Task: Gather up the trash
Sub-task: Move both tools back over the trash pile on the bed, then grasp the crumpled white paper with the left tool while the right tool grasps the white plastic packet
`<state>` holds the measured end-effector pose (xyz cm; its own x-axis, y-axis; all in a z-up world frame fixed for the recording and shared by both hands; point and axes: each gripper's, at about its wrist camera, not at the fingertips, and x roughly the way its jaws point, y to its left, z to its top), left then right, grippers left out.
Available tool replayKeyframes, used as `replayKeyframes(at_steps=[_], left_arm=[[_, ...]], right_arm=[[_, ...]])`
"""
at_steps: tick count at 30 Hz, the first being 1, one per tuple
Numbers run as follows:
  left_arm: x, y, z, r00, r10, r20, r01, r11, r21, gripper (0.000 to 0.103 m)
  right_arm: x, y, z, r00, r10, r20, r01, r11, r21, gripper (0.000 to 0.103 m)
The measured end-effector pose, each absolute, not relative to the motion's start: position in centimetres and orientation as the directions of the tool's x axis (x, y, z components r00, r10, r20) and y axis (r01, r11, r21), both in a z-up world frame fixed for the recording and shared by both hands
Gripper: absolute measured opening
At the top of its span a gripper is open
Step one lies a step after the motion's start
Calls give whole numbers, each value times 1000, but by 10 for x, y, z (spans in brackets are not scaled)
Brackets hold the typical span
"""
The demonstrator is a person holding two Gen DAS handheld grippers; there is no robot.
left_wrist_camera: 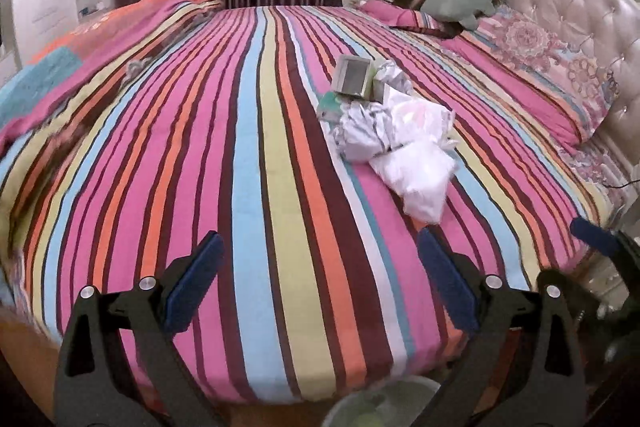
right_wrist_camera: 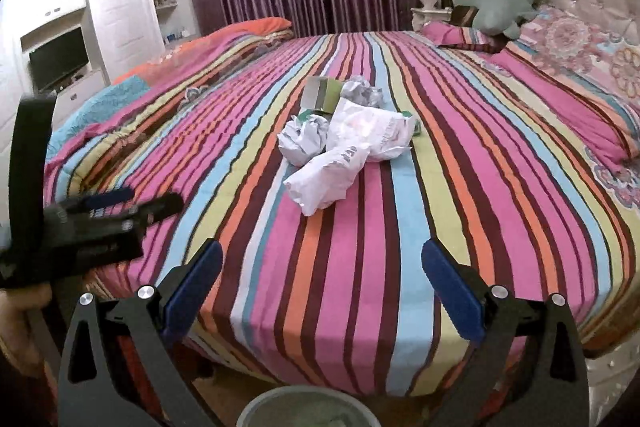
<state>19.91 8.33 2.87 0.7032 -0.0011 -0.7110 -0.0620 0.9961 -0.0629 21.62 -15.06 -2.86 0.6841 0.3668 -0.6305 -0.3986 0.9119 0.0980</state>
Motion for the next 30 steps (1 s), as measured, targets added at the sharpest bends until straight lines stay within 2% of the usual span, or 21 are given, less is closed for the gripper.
replayKeyframes(at_steps=[19,30], left_arm=[[360,68,-5,574,-183,-798,56,981,-185,94],[407,52,-38,486,-155,-860,80,988,-133,94]], right_arm=[[288,-123,-65,593,398,-700,-460,881,111,95],[310,-105,-78,579,394,-714,-465,879,109,95]])
